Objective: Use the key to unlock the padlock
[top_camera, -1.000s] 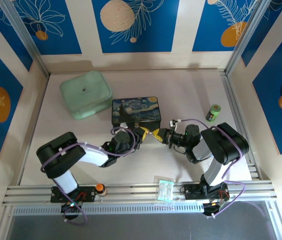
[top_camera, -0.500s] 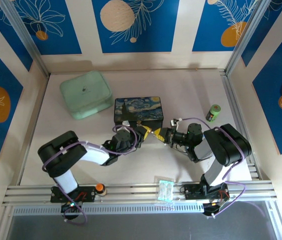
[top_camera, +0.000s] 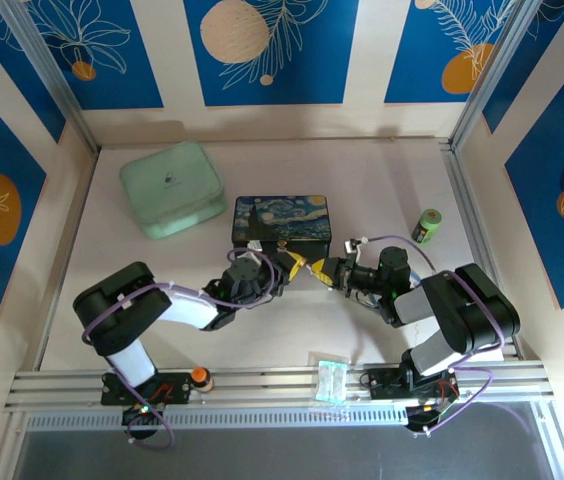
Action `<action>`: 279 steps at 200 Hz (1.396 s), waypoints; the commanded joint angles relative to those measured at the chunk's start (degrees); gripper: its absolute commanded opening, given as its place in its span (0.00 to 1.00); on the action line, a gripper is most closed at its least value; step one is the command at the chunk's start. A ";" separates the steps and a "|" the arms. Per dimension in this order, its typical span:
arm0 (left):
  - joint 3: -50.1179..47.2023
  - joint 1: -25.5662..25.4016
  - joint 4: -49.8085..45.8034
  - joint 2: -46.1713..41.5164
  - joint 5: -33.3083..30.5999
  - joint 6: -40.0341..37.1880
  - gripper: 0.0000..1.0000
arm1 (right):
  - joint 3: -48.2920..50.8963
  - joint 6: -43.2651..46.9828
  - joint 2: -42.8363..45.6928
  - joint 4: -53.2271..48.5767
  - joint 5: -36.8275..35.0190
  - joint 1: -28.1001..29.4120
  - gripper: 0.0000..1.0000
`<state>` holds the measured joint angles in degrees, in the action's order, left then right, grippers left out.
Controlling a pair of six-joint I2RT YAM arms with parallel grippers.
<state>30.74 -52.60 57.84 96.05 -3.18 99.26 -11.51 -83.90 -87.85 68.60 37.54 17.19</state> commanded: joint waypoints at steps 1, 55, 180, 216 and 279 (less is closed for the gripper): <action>2.85 0.63 6.25 -0.70 2.55 -0.73 0.00 | -0.28 1.57 0.14 -0.49 2.80 0.05 0.00; 2.61 1.22 6.50 -0.21 3.09 -0.39 0.00 | 0.95 2.05 0.96 0.60 3.48 -1.23 0.00; 2.73 1.80 6.71 -0.19 3.79 -0.83 0.00 | -0.17 1.43 3.84 -0.04 5.62 -3.42 0.00; 2.25 1.69 5.78 -0.76 3.36 -1.25 0.00 | -0.53 1.32 3.92 -0.07 5.10 -2.74 0.00; 2.38 0.68 8.10 0.76 3.23 -0.56 0.00 | -2.25 0.05 1.40 1.71 3.68 -1.90 0.00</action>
<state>32.10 -51.29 59.72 96.64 -0.21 99.09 -12.49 -83.00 -85.36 68.58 41.80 14.52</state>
